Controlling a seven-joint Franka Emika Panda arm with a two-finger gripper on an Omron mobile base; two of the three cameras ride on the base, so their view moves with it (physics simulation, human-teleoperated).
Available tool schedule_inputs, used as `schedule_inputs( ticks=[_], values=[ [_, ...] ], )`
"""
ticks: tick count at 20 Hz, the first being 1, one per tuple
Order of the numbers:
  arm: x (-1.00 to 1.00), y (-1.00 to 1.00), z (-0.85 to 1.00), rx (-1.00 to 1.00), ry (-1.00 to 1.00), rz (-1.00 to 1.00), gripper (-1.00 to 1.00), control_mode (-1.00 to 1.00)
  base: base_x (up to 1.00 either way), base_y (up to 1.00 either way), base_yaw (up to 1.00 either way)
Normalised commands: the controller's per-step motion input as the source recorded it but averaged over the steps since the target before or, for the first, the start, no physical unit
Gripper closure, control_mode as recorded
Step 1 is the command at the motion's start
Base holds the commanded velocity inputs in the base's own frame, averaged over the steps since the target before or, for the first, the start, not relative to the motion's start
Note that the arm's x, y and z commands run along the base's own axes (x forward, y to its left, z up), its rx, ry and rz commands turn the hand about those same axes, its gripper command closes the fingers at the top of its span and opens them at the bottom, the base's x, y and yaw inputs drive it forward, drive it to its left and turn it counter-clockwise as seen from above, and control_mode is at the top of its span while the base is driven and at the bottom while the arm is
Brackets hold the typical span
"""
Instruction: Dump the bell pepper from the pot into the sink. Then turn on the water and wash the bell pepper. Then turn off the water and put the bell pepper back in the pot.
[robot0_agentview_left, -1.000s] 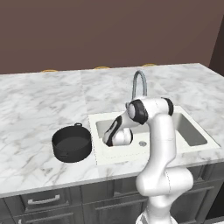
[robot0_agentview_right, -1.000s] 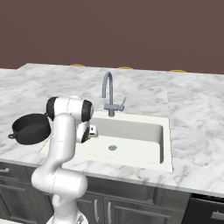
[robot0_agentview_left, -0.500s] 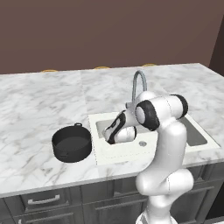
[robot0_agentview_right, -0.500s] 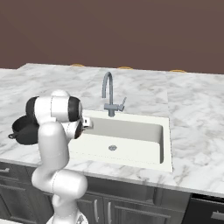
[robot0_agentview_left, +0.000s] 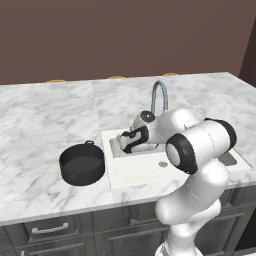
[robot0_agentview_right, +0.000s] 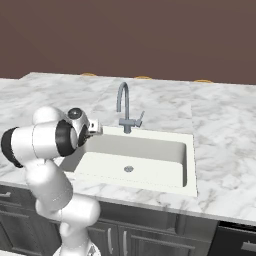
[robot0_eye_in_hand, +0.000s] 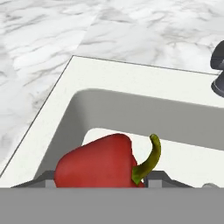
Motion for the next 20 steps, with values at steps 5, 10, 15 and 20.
schedule_inputs(
  ticks=[5, 10, 15, 20],
  values=[
    [-0.16, -0.11, 1.0, 0.0, 0.0, 0.0, 1.0, -1.0, 0.0, 0.0, 0.0],
    [-0.78, 0.01, 0.93, 0.0, 0.0, 0.0, 1.0, -1.0, 0.0, 0.0, 0.0],
    [-0.99, 0.1, 0.69, 0.0, 0.0, 0.0, 1.0, -1.0, 0.0, 0.0, 0.0],
    [-0.78, 0.37, 0.39, 0.0, 0.04, 0.01, 1.0, -1.0, 0.0, 0.0, 0.0]
  ],
)
